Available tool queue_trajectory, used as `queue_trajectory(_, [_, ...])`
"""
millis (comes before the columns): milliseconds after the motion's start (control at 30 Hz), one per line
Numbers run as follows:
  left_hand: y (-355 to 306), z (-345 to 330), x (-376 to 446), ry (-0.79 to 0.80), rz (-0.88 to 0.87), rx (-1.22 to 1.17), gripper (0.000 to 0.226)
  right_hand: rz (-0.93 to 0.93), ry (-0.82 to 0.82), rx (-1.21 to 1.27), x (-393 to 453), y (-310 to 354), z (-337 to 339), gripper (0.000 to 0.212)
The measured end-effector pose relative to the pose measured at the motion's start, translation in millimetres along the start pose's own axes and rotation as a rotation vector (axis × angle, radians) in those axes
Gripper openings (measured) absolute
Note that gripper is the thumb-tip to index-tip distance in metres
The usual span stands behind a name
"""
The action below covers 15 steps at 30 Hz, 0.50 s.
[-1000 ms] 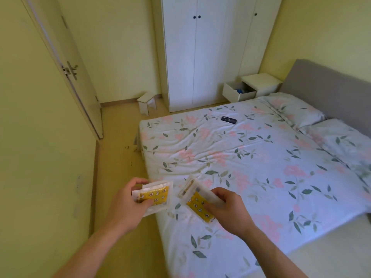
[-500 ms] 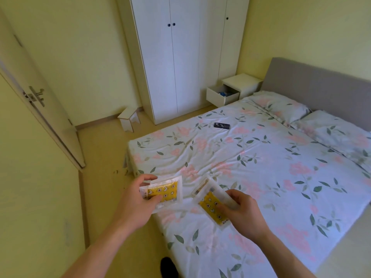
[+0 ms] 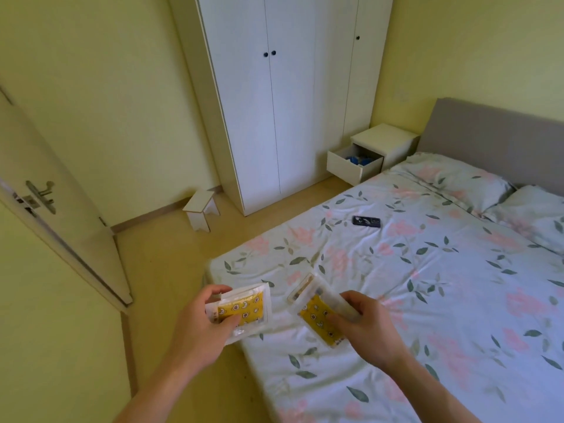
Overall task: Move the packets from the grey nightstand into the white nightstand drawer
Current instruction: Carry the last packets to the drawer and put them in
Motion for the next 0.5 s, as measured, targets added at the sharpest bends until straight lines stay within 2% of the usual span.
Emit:
queue_trajectory(333, [20,106,175,0.085,-0.031,-0.012,0.044,-0.053,-0.069,0.0,123,100,-96,0.016])
queue_trajectory(500, [25,161,257,0.177,-0.044,0.0,0.045,-0.147,-0.125,0.038,158,139,-151,0.006])
Point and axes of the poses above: each hand's wrist, its own x-axis towards the middle knuckle, its own z-axis out of the back of the hand, y = z × x, the point moved 7 cm from there along x, towards the middle knuckle, and after that the axes turned 10 degrees about -x, right-handed, at the moved point
